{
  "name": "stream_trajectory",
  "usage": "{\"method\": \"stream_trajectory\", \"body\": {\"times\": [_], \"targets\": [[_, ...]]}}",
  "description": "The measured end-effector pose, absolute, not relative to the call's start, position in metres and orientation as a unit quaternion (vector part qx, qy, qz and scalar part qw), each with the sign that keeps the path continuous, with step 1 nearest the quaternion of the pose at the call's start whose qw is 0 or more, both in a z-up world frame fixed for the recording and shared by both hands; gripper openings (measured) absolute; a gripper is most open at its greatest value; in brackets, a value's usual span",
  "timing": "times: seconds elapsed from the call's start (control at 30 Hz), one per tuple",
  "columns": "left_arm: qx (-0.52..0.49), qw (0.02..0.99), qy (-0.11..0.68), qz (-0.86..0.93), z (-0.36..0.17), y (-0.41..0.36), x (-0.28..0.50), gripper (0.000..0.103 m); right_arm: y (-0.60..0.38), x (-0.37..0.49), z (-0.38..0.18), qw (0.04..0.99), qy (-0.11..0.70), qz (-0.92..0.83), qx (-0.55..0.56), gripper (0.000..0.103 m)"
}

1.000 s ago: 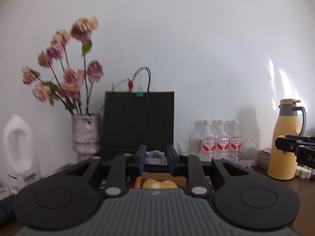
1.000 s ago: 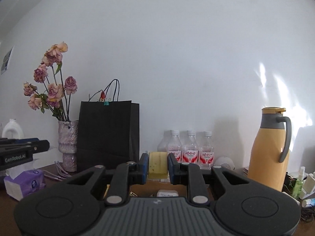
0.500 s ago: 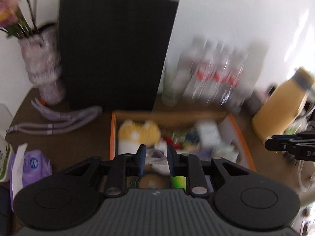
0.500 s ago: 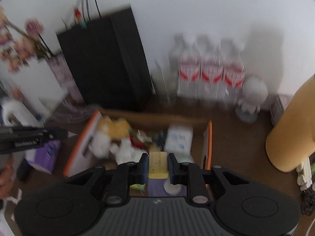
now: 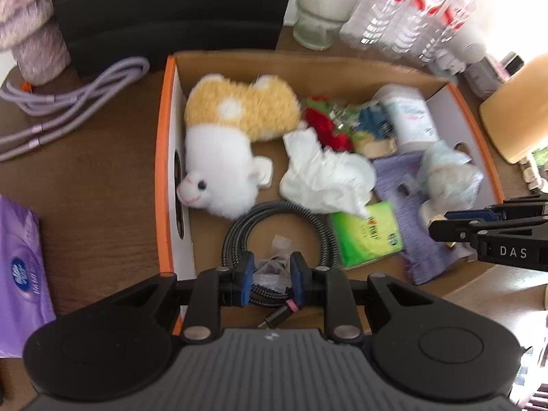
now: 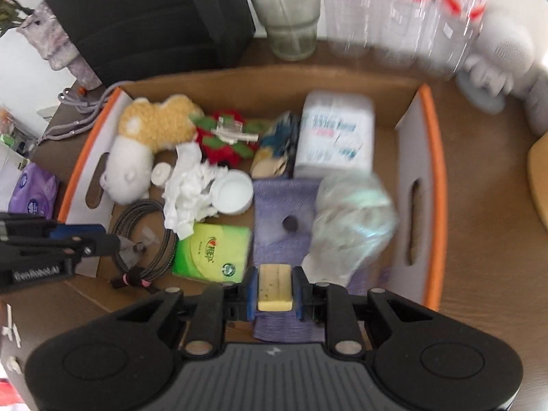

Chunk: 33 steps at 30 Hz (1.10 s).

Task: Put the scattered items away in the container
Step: 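Carry the packet into the box with the left tool while the right tool carries the soap bar, then open both tools in the box and lift them away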

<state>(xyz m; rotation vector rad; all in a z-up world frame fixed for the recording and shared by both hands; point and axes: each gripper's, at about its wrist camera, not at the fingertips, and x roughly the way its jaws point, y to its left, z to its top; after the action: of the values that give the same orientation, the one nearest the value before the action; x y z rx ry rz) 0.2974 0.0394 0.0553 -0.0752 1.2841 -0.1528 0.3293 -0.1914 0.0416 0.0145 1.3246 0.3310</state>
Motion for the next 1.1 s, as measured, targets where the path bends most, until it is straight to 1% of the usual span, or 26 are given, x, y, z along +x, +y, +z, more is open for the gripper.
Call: {"method": "stream_trajectory", "body": {"times": [0.17, 0.2, 0.23, 0.27, 0.3, 0.47, 0.53, 0.57, 0.6, 0.7, 0.77, 0.8, 0.93, 0.97, 1.0, 1.03, 1.1], "targets": [[-0.030, 0.799, 0.596, -0.068, 0.051, 0.039, 0.300, 0.027, -0.185, 0.326, 0.018, 0.766, 0.626, 0.146, -0.002, 0.021], [-0.030, 0.799, 0.597, -0.068, 0.051, 0.039, 0.300, 0.030, -0.184, 0.325, 0.016, 0.765, 0.628, 0.141, -0.003, 0.024], [-0.029, 0.799, 0.596, -0.068, 0.052, 0.038, 0.300, 0.037, -0.183, 0.325, 0.015, 0.765, 0.628, 0.141, 0.000, 0.032], [-0.027, 0.800, 0.596, -0.067, 0.053, 0.038, 0.300, 0.040, -0.183, 0.325, 0.014, 0.766, 0.627, 0.141, 0.001, 0.039], [-0.025, 0.801, 0.595, -0.067, 0.055, 0.037, 0.299, 0.042, -0.183, 0.324, 0.016, 0.767, 0.627, 0.139, 0.002, 0.041], [-0.030, 0.810, 0.583, -0.056, 0.078, 0.041, 0.293, 0.043, -0.189, 0.320, 0.049, 0.785, 0.604, 0.136, 0.011, 0.045], [-0.034, 0.815, 0.576, -0.051, 0.091, 0.043, 0.289, 0.051, -0.195, 0.317, 0.066, 0.794, 0.593, 0.135, 0.015, 0.048], [-0.036, 0.817, 0.574, -0.048, 0.097, 0.045, 0.286, 0.052, -0.199, 0.315, 0.073, 0.798, 0.588, 0.132, 0.015, 0.054], [-0.037, 0.817, 0.573, -0.044, 0.102, 0.046, 0.284, 0.053, -0.205, 0.315, 0.079, 0.801, 0.585, 0.127, 0.014, 0.056], [-0.039, 0.819, 0.572, -0.030, 0.115, 0.050, 0.274, 0.056, -0.221, 0.305, 0.094, 0.808, 0.579, 0.109, 0.008, 0.057], [-0.044, 0.823, 0.566, -0.022, 0.124, 0.053, 0.266, 0.063, -0.232, 0.296, 0.105, 0.812, 0.574, 0.102, 0.009, 0.058], [-0.045, 0.825, 0.563, -0.020, 0.129, 0.054, 0.262, 0.069, -0.236, 0.292, 0.108, 0.814, 0.572, 0.098, 0.011, 0.058], [-0.042, 0.836, 0.546, -0.015, 0.143, 0.050, 0.246, 0.077, -0.244, 0.274, 0.120, 0.823, 0.561, 0.091, 0.017, 0.065], [-0.039, 0.844, 0.536, -0.009, 0.147, 0.047, 0.243, 0.079, -0.244, 0.270, 0.122, 0.826, 0.556, 0.092, 0.017, 0.067], [-0.035, 0.854, 0.519, -0.001, 0.151, 0.045, 0.238, 0.085, -0.241, 0.265, 0.123, 0.831, 0.549, 0.094, 0.018, 0.068], [-0.037, 0.867, 0.497, 0.003, 0.155, 0.043, 0.233, 0.092, -0.239, 0.261, 0.125, 0.837, 0.539, 0.096, 0.018, 0.071], [-0.051, 0.887, 0.459, -0.003, 0.157, 0.042, 0.221, 0.099, -0.234, 0.253, 0.129, 0.854, 0.511, 0.099, 0.014, 0.078]]}}
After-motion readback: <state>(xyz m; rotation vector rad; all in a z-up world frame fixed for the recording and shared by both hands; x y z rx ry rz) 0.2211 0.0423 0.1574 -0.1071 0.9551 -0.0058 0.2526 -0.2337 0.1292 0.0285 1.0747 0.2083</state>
